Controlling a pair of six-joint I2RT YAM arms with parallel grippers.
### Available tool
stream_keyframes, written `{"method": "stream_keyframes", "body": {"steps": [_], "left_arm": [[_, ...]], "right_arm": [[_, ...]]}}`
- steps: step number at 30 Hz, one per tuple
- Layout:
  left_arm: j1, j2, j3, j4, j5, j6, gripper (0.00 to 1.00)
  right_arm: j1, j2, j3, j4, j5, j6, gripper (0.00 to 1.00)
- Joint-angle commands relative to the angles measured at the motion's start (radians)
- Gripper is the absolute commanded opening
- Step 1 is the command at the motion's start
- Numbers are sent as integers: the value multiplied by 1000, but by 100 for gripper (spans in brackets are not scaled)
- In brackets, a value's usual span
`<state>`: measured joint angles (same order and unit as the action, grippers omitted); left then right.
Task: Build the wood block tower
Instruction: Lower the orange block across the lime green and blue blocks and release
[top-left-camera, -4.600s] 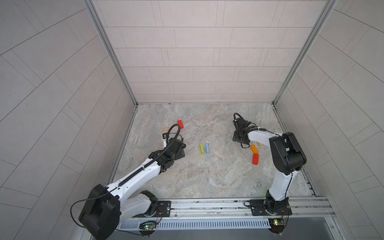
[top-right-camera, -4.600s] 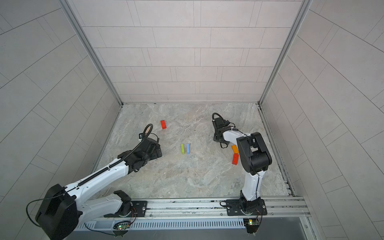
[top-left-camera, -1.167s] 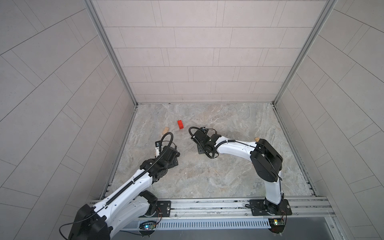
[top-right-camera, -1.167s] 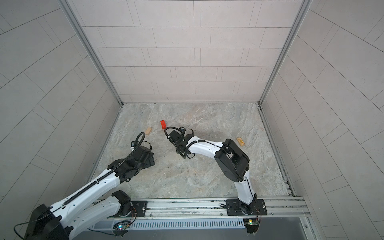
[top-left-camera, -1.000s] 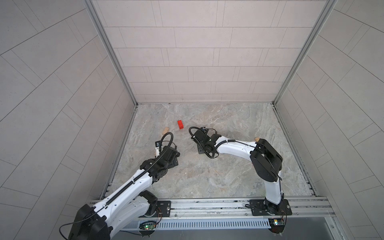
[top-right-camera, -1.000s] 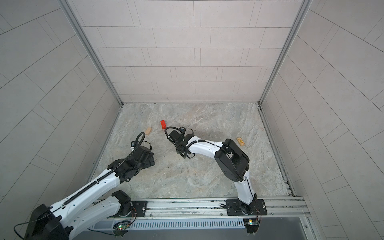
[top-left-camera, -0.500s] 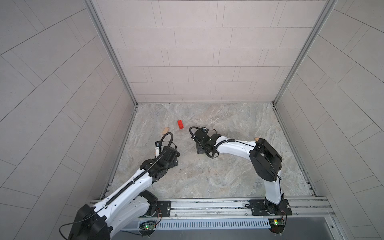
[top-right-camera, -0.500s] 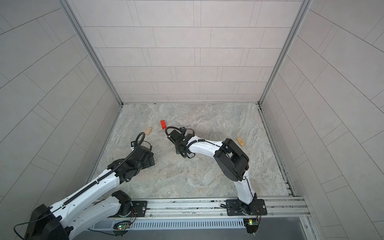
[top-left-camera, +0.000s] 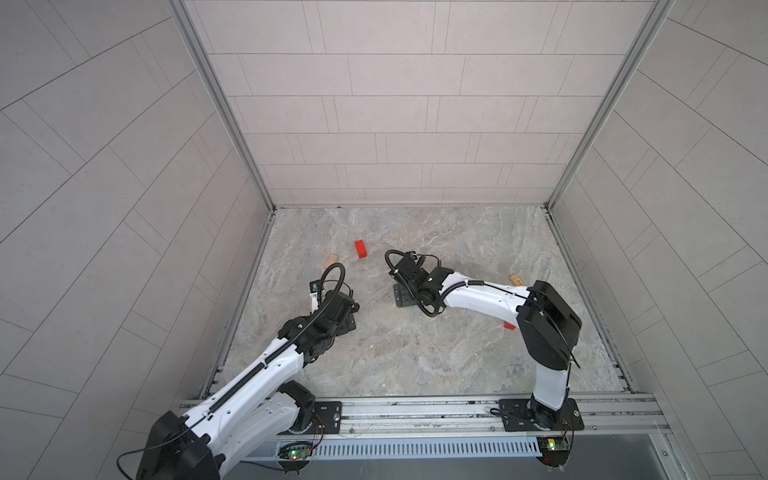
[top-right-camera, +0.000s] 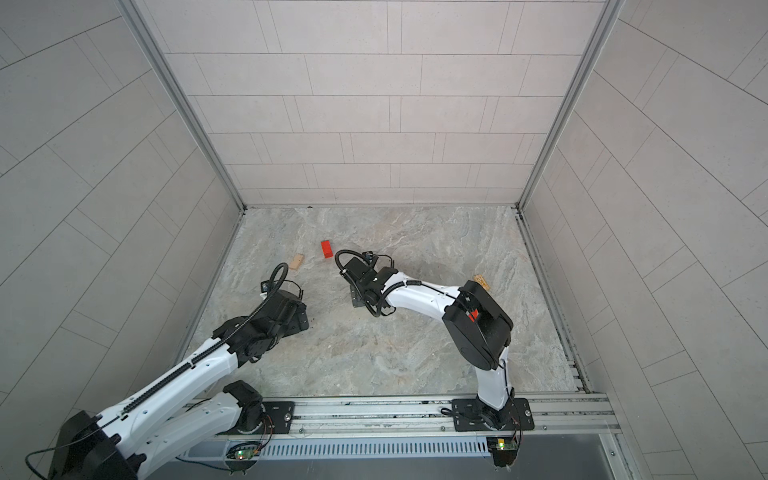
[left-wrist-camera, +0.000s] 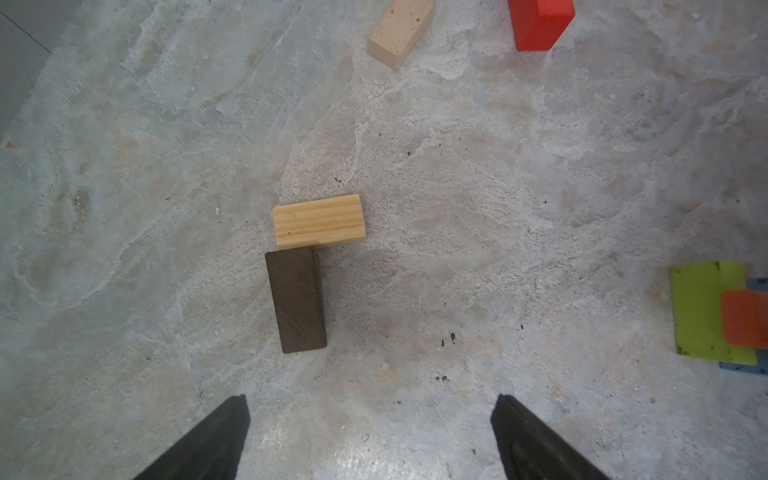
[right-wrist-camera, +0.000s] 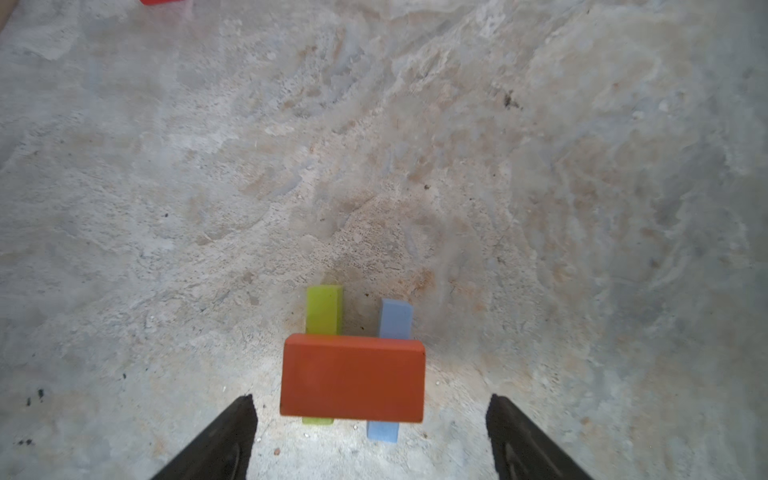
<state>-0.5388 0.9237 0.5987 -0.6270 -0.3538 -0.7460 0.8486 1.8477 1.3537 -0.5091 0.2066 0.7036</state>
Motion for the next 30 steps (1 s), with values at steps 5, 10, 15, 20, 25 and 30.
{"method": "stream_keyframes", "body": {"steps": [5, 10, 15, 20, 25, 30], "left_arm": [[82, 133, 160, -44, 94, 57, 81], [145, 283, 278, -73, 135, 108, 54], [185, 415, 452, -118, 142, 186, 50], [221, 556, 637, -143, 196, 282, 55], [267, 748, 831, -234, 217, 388, 58], [327, 950, 984, -320, 231, 448, 62]], "right_arm": [[-40, -188, -110, 50, -59, -71, 90], [-56, -320, -219, 102, -98, -125, 90], [-61, -438, -324, 174, -142, -157, 88], [-63, -554, -513, 408, -252, -156, 87], [-71, -622, -607, 496, -305, -162, 87], [-85, -652, -668, 559, -355, -167, 87]]}}
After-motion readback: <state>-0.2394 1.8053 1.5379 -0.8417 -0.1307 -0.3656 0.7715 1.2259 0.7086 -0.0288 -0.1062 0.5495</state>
